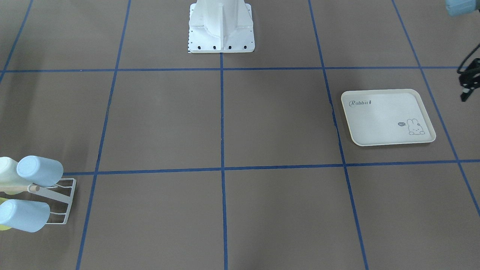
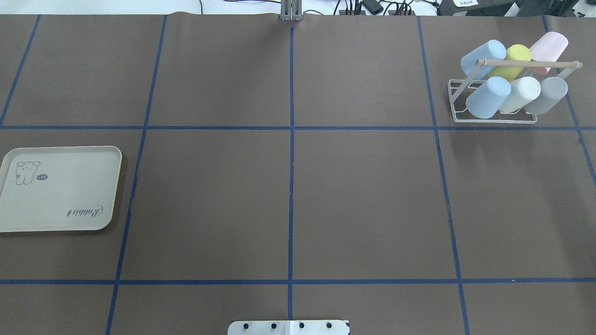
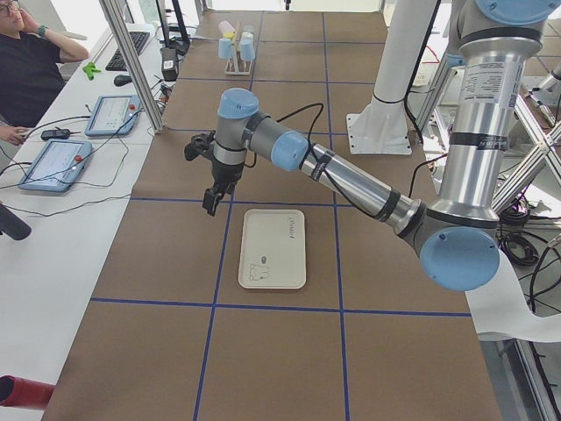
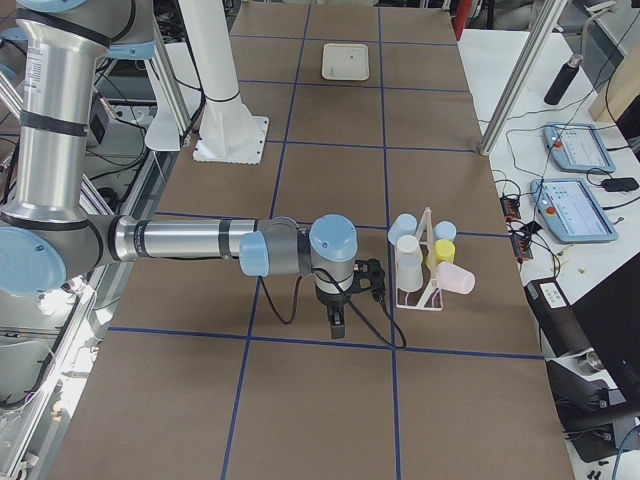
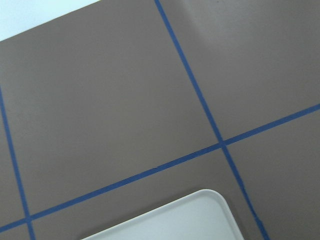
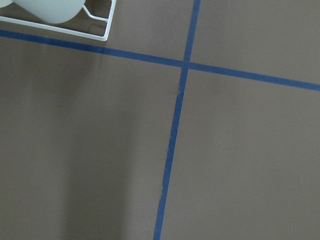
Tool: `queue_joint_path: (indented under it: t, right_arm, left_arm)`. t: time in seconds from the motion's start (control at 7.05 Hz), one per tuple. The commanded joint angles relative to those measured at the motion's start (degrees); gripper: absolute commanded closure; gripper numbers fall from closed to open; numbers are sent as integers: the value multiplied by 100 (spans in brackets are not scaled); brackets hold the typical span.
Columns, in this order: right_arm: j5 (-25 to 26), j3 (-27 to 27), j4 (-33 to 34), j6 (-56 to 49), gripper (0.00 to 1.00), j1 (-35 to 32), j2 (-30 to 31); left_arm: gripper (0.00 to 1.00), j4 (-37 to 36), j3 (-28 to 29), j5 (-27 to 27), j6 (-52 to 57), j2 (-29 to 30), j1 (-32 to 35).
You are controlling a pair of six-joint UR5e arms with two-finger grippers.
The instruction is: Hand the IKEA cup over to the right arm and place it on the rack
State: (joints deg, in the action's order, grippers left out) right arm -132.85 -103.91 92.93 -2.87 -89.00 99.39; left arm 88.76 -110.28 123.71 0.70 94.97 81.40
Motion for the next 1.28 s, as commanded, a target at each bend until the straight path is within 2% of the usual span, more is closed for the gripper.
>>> queue_joint_path:
  t: [0.0, 0.14, 0.28, 0.43, 0.57, 0.85, 1.13]
  right_arm:
    - [510, -68, 1323, -299, 0, -319, -429]
    - [514, 45, 1141, -493, 0, -320, -307]
    - [505, 81, 922, -452, 0, -311, -227]
    - [505, 99, 798, -434, 0, -302, -201]
    - [497, 99, 788, -434, 0, -302, -200]
    - [418, 99, 797, -425, 0, -293, -200]
    - [312, 108, 797, -425, 0, -293, -200]
  left_arm:
    - [0, 28, 744, 469, 1308, -495, 832]
    - [0, 132, 719, 331, 1302, -854, 843]
    - [0, 350, 701, 451, 1119, -988, 851]
    - [0, 1101, 736, 818, 778, -1459, 851]
    - [0, 1839, 736, 952, 165, -1760, 851]
    - [0, 1995, 981, 962, 141, -1711, 843]
    - [0, 1979, 939, 936, 63, -1710, 843]
